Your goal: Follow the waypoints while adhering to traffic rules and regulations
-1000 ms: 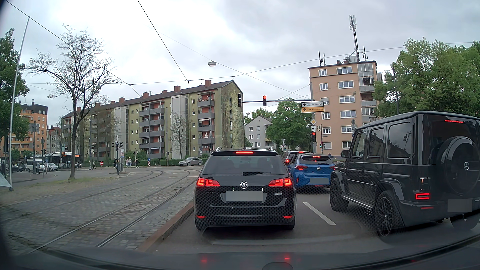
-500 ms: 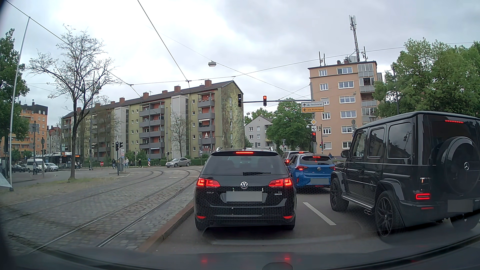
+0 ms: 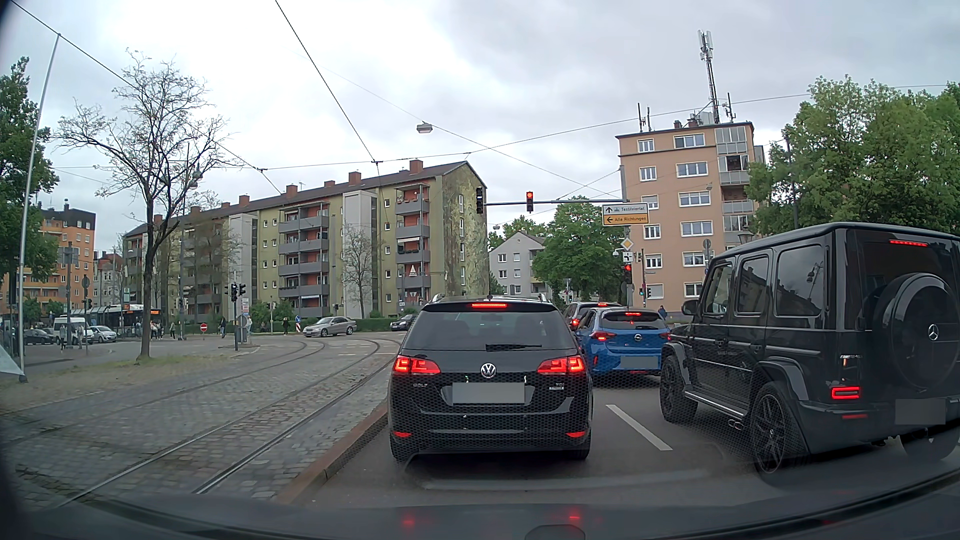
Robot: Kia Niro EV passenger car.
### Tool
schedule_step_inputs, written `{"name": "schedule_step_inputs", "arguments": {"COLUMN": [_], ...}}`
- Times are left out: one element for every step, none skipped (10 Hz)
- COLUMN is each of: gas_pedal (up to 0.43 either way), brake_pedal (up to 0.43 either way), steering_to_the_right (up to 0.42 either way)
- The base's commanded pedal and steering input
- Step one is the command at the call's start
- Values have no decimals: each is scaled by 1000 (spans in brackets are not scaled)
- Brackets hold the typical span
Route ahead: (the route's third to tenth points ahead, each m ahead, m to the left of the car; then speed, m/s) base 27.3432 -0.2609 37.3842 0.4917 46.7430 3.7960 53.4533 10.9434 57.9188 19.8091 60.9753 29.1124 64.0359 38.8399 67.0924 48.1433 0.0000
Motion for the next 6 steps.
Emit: {"name": "schedule_step_inputs", "arguments": {"gas_pedal": [0,0,0,0,0,0], "brake_pedal": [232,232,232,232,232,232], "steering_to_the_right": [-10,-9,-9,-9,-9,-9]}}
